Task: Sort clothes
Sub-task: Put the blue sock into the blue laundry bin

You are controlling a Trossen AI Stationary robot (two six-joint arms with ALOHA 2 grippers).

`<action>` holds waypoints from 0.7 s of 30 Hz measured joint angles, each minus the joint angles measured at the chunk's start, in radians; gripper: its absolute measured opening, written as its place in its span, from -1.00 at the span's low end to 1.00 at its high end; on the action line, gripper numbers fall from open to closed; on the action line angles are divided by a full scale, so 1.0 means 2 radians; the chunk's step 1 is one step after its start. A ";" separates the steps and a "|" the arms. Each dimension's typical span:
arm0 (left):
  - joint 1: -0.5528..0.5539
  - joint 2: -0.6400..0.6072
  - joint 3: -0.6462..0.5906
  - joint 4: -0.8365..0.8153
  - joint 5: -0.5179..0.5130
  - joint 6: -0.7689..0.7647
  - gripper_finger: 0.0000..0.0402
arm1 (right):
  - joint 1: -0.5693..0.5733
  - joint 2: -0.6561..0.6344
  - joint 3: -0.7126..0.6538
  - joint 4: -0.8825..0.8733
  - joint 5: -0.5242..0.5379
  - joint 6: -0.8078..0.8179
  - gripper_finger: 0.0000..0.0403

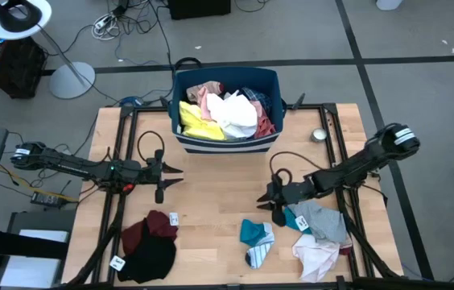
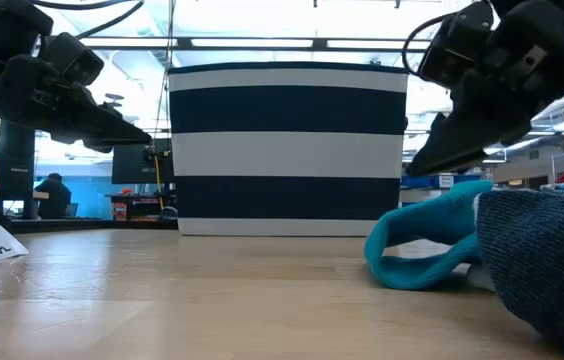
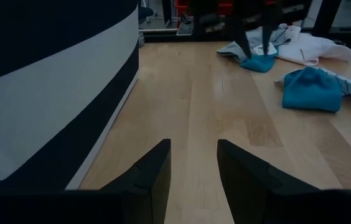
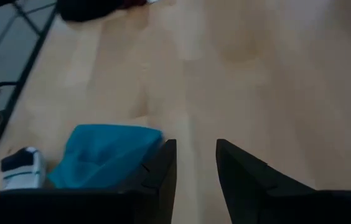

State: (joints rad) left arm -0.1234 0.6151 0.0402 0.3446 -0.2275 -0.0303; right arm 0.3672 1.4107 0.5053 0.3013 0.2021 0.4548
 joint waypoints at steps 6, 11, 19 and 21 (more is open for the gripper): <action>0.000 0.000 0.000 0.000 0.000 0.000 -0.32 | 0.000 0.061 0.000 0.091 -0.044 -0.002 -0.33; 0.000 0.000 0.000 0.000 0.005 -0.001 -0.32 | 0.002 0.113 0.001 0.148 -0.073 -0.012 -0.17; 0.000 0.000 0.000 0.001 0.015 -0.015 -0.32 | 0.016 0.200 0.049 0.157 -0.074 -0.086 0.06; 0.000 0.000 0.000 0.001 0.016 -0.015 -0.32 | 0.015 0.221 0.064 0.159 -0.073 -0.105 0.07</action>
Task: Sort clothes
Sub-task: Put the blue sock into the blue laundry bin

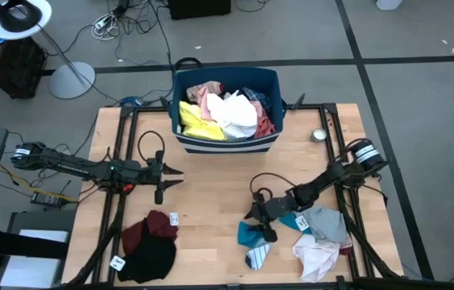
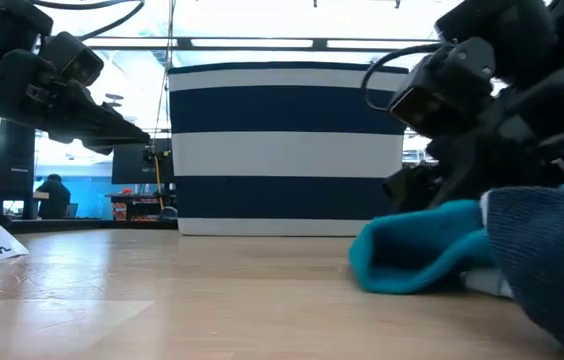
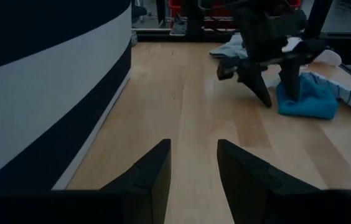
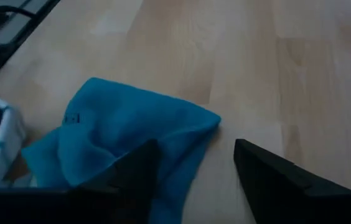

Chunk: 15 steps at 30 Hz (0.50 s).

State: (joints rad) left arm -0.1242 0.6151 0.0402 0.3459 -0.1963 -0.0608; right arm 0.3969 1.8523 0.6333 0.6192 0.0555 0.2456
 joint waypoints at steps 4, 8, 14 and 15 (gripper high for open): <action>0.000 0.000 0.000 0.000 0.003 -0.001 -0.32 | -0.011 0.035 0.023 0.012 -0.001 -0.028 -0.04; 0.000 0.000 0.000 0.000 0.003 0.001 -0.32 | -0.028 0.064 0.040 0.032 -0.004 -0.065 -0.44; 0.000 0.000 0.000 0.000 0.003 0.002 -0.32 | -0.073 0.077 0.067 0.035 0.010 -0.131 -0.92; 0.000 0.000 0.000 0.000 0.003 0.002 -0.32 | -0.083 0.077 0.070 0.033 0.014 -0.137 -0.93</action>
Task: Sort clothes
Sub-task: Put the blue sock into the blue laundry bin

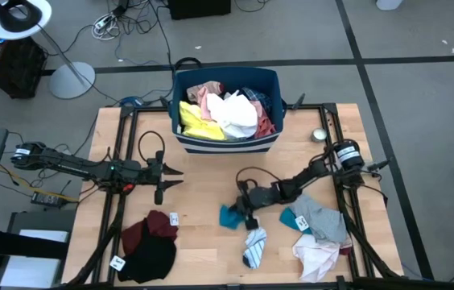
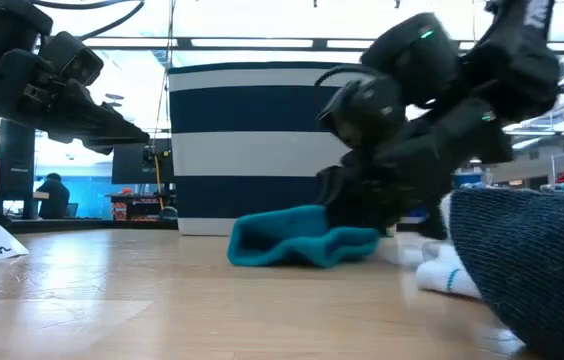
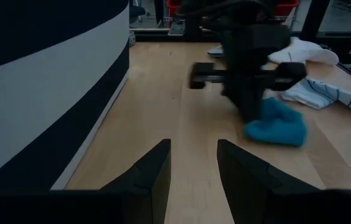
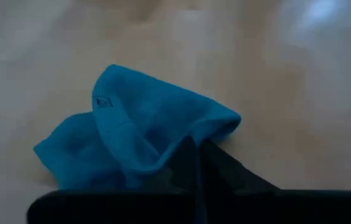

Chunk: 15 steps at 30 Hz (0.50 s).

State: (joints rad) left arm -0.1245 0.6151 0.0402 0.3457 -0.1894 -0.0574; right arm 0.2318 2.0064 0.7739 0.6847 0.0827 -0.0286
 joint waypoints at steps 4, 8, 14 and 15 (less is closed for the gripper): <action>0.000 0.000 0.000 0.000 0.000 0.000 -0.32 | -0.038 -0.011 0.007 -0.015 0.005 -0.023 -0.97; 0.000 0.000 0.000 -0.002 0.000 0.003 -0.32 | -0.071 -0.049 0.008 -0.019 0.005 -0.024 -0.98; 0.000 0.000 0.000 -0.002 0.000 0.011 -0.32 | -0.095 -0.149 0.008 -0.075 0.004 -0.058 -0.99; 0.000 0.000 0.000 -0.002 0.000 0.012 -0.32 | -0.098 -0.168 0.008 -0.082 0.005 -0.062 -0.99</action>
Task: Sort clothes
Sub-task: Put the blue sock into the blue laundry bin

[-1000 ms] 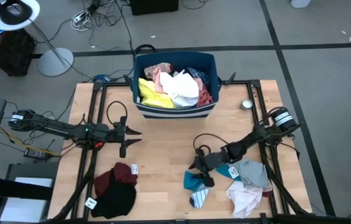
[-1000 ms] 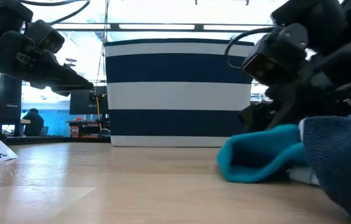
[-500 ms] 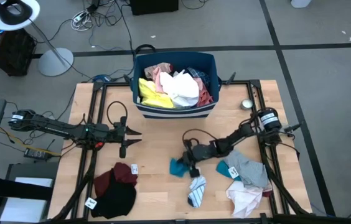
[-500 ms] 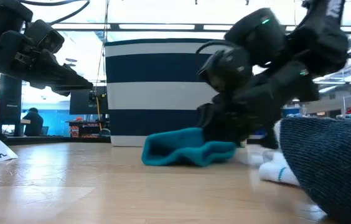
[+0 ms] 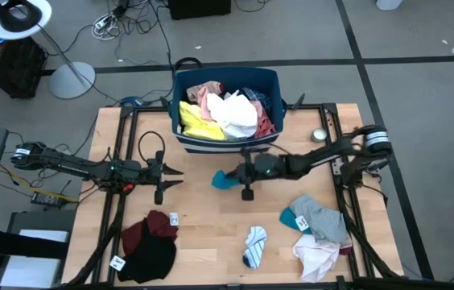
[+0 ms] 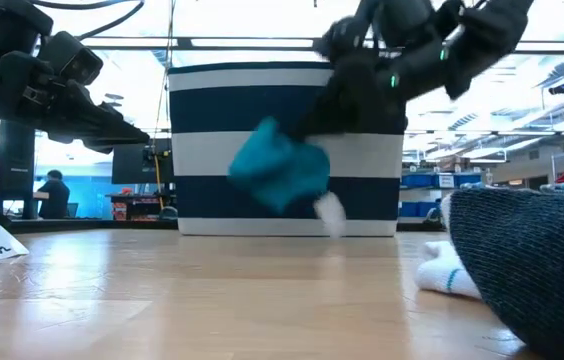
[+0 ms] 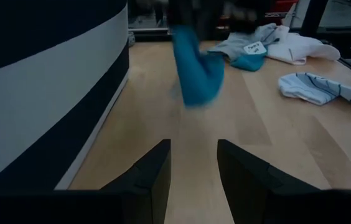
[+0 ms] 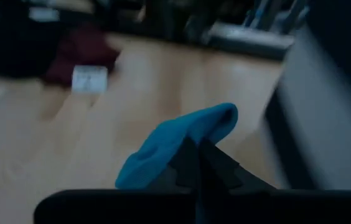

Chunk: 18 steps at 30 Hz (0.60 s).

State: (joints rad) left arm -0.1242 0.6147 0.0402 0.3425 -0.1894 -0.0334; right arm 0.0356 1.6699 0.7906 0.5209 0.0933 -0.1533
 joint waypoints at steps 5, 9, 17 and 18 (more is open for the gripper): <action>0.000 0.000 0.000 0.002 0.000 0.000 -0.32 | -0.015 -0.083 0.020 -0.052 0.014 -0.040 -0.99; 0.000 0.000 0.000 0.002 0.000 0.000 -0.32 | -0.044 -0.125 0.081 -0.133 0.024 -0.074 -1.00; 0.000 0.000 0.000 0.001 0.000 0.001 -0.32 | -0.094 -0.133 0.228 -0.228 0.021 -0.092 -1.00; 0.000 0.000 0.000 0.001 0.000 0.002 -0.32 | -0.102 -0.133 0.241 -0.234 0.021 -0.100 -1.00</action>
State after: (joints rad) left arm -0.1243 0.6147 0.0402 0.3449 -0.1898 -0.0303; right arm -0.1680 1.4044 1.2721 0.0527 0.1359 -0.3542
